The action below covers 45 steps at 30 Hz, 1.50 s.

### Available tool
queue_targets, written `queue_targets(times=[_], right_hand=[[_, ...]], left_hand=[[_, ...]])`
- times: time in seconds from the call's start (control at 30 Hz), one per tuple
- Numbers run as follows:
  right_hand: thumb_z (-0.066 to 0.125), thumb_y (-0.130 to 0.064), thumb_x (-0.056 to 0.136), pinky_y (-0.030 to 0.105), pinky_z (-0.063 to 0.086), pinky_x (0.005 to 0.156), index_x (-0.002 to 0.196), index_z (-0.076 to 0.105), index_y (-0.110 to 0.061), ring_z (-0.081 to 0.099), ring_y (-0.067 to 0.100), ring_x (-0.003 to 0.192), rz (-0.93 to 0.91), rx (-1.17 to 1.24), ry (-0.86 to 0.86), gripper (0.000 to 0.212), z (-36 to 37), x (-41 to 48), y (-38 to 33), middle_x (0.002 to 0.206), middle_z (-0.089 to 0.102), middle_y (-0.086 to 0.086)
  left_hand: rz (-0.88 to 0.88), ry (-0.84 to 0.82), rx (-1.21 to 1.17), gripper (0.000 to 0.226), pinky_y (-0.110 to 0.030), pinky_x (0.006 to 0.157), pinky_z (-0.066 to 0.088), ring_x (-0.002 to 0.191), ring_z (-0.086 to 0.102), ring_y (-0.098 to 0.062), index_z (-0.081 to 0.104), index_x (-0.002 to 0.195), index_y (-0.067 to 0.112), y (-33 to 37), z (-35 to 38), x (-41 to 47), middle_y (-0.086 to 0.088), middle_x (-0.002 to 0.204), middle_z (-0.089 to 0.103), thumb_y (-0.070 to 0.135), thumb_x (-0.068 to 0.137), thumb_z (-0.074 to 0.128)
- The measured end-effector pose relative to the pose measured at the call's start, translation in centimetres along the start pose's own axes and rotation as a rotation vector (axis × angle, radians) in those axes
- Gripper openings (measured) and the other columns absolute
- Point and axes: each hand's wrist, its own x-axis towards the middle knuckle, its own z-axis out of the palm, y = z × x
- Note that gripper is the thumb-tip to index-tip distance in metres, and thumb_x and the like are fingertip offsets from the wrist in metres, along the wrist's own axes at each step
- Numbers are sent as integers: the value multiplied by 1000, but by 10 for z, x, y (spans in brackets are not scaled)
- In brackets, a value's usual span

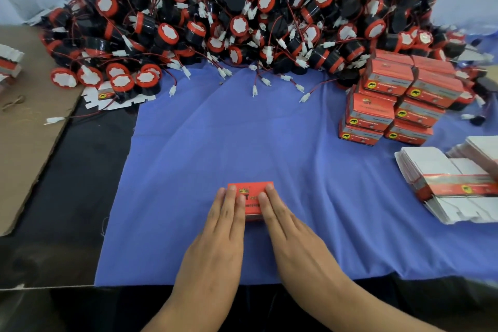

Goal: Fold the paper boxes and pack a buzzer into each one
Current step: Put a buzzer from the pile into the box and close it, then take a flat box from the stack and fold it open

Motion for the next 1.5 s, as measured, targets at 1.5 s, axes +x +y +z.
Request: queue_targets(times=[1.5], right_hand=[[67,-13,90,29,48,89,127,65,-23,60,17,104,1082,346,962,38,-99,-24,168,114,66,-5]], left_hand=[[98,164,-1006,25,-20,76,55,83,65,-6,68,109,19,236,46,183,3,108,57,3,91,69]])
